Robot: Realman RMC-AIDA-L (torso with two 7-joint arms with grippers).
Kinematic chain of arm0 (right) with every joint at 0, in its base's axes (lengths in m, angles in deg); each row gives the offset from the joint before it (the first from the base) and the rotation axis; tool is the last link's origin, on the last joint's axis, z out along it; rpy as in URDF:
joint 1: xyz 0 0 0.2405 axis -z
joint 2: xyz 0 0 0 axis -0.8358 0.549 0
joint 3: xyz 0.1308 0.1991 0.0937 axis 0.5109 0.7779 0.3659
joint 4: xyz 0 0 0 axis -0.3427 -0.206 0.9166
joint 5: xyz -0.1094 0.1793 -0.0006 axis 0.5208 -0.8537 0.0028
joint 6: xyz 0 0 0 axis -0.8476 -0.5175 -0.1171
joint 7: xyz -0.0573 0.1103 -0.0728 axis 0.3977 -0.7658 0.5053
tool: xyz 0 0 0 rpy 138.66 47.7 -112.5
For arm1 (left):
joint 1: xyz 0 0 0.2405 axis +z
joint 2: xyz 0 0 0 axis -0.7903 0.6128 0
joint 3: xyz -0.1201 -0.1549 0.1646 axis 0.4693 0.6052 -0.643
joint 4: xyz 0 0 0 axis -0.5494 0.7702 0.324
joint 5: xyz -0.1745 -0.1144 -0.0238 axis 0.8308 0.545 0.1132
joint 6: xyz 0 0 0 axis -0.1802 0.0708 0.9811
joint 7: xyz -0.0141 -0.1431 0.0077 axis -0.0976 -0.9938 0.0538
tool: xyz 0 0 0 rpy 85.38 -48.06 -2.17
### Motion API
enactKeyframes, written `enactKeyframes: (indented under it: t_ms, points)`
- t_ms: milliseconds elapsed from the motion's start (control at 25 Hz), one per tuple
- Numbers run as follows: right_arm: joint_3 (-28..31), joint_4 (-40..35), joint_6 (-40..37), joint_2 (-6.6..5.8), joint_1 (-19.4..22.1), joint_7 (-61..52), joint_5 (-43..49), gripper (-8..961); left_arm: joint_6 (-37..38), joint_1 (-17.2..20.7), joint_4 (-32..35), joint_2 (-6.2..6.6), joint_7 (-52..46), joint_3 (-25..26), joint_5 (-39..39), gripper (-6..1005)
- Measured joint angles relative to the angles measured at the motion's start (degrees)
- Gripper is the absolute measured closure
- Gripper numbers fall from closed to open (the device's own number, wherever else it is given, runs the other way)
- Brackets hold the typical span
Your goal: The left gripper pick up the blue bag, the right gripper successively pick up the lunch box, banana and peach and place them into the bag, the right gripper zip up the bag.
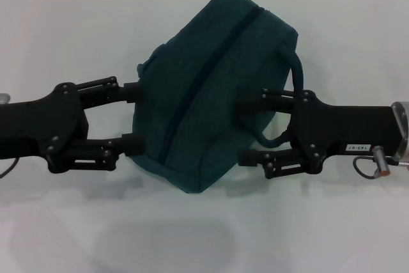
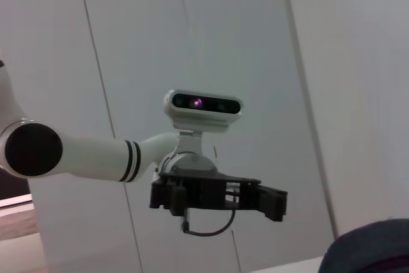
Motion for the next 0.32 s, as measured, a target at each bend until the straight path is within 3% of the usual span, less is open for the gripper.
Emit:
enactKeyframes:
  t_ms: [320]
  points:
    - [0.1,-0.2,0.1,-0.27,0.3,-0.1,0.0,68,0.0,-0.3,0.3,-0.63,0.6,-0.2,-0.1,113]
